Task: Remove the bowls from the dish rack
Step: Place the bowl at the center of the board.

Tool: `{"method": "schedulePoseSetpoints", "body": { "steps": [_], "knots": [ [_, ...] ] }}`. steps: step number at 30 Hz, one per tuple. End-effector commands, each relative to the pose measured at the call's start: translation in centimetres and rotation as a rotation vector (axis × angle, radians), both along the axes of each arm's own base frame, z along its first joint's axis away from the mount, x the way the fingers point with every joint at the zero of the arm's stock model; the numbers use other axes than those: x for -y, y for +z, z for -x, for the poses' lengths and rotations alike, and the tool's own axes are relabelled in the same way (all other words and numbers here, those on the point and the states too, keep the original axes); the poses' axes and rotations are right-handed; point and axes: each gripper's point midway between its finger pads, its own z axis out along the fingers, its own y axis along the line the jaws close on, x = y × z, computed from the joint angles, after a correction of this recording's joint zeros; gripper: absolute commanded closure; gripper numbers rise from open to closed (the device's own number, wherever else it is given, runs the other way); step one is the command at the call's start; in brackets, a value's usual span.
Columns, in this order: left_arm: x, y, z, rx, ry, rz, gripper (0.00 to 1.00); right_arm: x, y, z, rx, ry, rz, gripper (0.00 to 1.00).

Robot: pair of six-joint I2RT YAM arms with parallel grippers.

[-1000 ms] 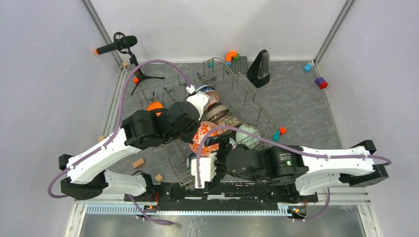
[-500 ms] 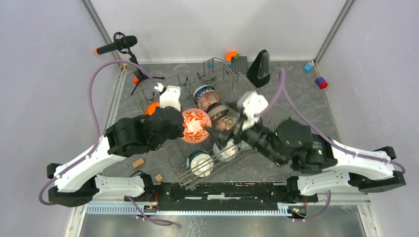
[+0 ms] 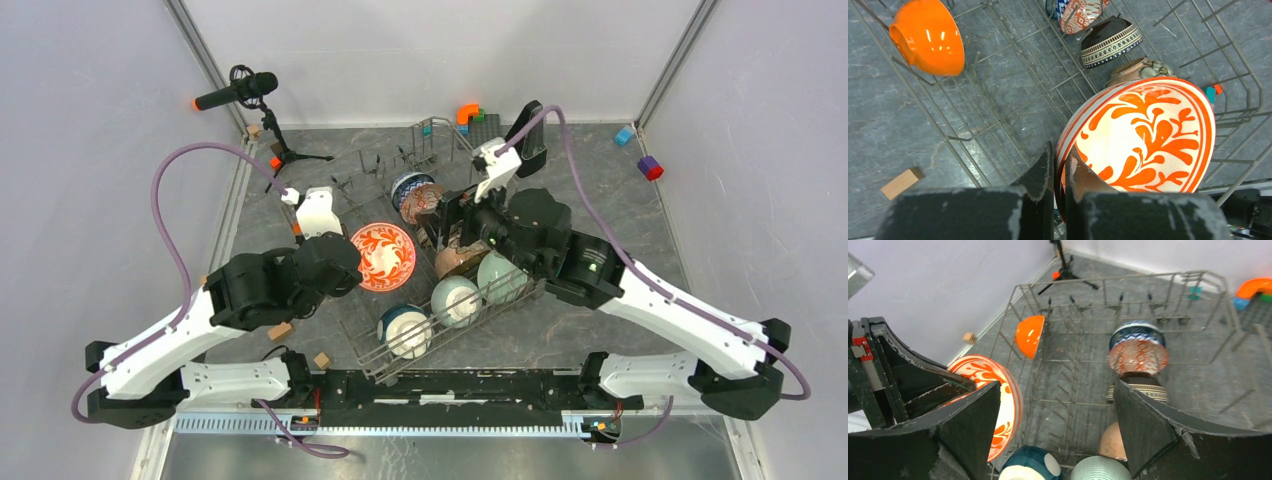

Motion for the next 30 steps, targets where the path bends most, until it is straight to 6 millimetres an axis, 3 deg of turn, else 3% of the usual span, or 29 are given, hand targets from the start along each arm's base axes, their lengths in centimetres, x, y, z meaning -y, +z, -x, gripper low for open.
{"method": "schedulePoseSetpoints", "body": {
  "steps": [1,9,23,30],
  "knots": [
    [1.5,2.0,-0.6,0.013,0.091,0.207,0.98,-3.2,-0.4,0.8,-0.073,0.123,-0.035,0.14],
    [2.1,1.8,-0.7,-0.015,0.132,0.267,0.98,-5.7,-3.2,1.0,-0.133,0.21,0.051,0.24],
    [2.4,1.8,-1.1,-0.006,0.155,0.271,0.98,-5.0,-5.1,-0.4,-0.132,0.146,0.188,0.53],
    [2.3,1.9,-1.2,-0.002,0.16,0.272,0.98,-5.2,-6.0,-0.7,-0.141,0.146,0.231,0.59]
  ]
}}
